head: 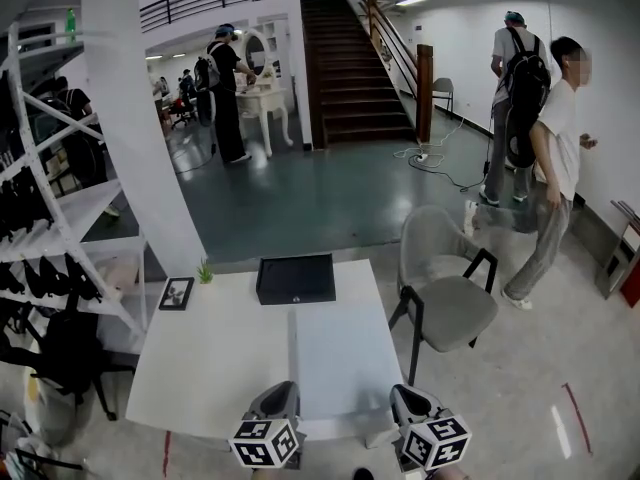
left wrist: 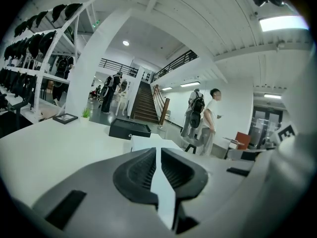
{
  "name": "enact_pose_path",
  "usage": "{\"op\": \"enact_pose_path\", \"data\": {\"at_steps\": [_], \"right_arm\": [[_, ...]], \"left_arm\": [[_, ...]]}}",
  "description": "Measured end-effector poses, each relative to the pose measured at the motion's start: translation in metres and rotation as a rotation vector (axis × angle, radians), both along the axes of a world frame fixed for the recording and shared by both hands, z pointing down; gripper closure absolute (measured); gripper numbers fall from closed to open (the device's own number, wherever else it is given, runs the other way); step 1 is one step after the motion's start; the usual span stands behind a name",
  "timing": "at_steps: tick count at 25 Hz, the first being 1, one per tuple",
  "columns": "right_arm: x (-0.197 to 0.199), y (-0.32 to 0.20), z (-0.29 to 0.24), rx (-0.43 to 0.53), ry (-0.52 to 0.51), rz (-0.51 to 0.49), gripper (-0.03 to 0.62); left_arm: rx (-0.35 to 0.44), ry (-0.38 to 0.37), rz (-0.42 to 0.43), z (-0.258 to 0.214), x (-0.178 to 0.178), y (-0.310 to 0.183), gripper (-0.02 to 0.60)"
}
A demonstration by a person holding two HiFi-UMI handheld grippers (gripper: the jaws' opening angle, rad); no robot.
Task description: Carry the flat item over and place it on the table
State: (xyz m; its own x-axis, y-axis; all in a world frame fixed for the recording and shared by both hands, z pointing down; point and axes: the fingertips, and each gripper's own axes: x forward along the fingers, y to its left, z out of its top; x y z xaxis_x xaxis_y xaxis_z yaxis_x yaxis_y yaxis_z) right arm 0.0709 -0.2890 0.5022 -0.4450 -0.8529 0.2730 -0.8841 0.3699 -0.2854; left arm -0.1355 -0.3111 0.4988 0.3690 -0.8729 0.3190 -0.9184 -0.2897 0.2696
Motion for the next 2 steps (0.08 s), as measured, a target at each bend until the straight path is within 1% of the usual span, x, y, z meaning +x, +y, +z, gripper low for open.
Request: {"op": "enact_pose_path", "data": {"at_steps": [2], "right_arm": [[0.002, 0.0016, 0.0004, -0.002, 0.0, 0.004, 0.594]], "left_arm": [[0.001, -0.001, 0.005, -0.0004, 0.002, 0.0014, 0.548]]}}
